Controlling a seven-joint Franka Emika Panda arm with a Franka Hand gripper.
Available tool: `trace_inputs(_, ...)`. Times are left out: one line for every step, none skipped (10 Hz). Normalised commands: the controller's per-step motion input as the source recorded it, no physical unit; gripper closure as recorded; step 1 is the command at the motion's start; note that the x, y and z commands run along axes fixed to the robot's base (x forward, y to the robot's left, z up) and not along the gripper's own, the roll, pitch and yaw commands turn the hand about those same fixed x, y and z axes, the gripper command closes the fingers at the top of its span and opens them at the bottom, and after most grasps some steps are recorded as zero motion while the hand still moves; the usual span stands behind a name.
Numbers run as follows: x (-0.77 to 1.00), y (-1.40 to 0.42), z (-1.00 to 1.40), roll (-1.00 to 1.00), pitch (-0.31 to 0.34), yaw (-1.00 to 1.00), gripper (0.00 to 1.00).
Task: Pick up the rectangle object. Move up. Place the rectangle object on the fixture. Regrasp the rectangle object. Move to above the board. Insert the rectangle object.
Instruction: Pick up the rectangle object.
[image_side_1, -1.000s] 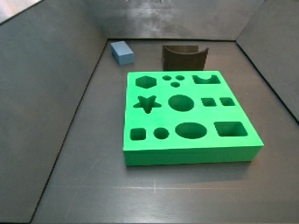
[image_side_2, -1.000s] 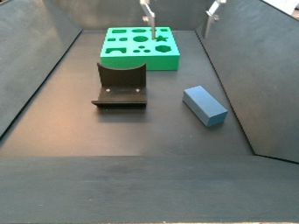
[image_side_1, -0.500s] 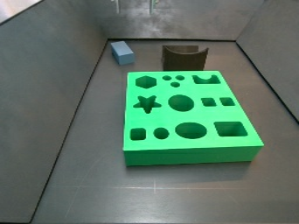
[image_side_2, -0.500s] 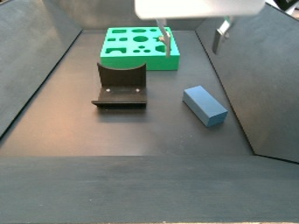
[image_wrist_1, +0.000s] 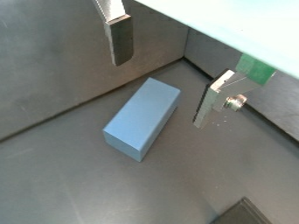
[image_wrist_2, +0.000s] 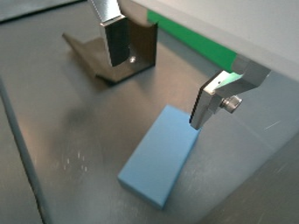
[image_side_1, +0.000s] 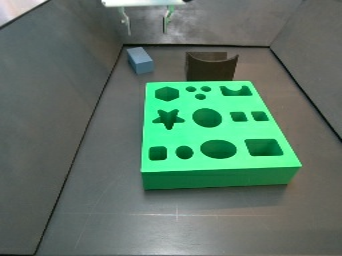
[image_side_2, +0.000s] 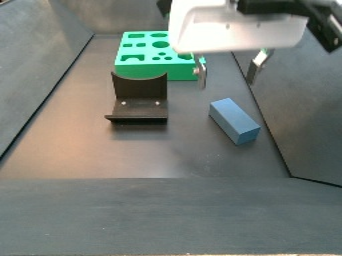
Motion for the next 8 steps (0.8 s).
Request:
trace_inputs(-0.03, 0.14, -0.40, 0.00, -0.054, 0.30, 0.00)
trace_inputs(-0.06, 0.12, -0.39, 0.02, -0.046, 0.26, 0.00)
trace_inputs(-0.09, 0.12, -0.41, 0.05, -0.044, 0.25, 0.00)
trace_inputs(-0.09, 0.14, -0.40, 0.03, -0.050, 0.24, 0.00)
trace_inputs(-0.10, 0.16, -0.44, 0.04, -0.053, 0.23, 0.00)
trace_inputs(-0.12, 0.17, -0.44, 0.04, -0.059, 0.22, 0.00)
trace_inputs(-0.15, 0.16, -0.41, 0.05, -0.050, 0.20, 0.00)
trace_inputs(-0.19, 0.13, -0.35, 0.04, -0.044, 0.16, 0.00)
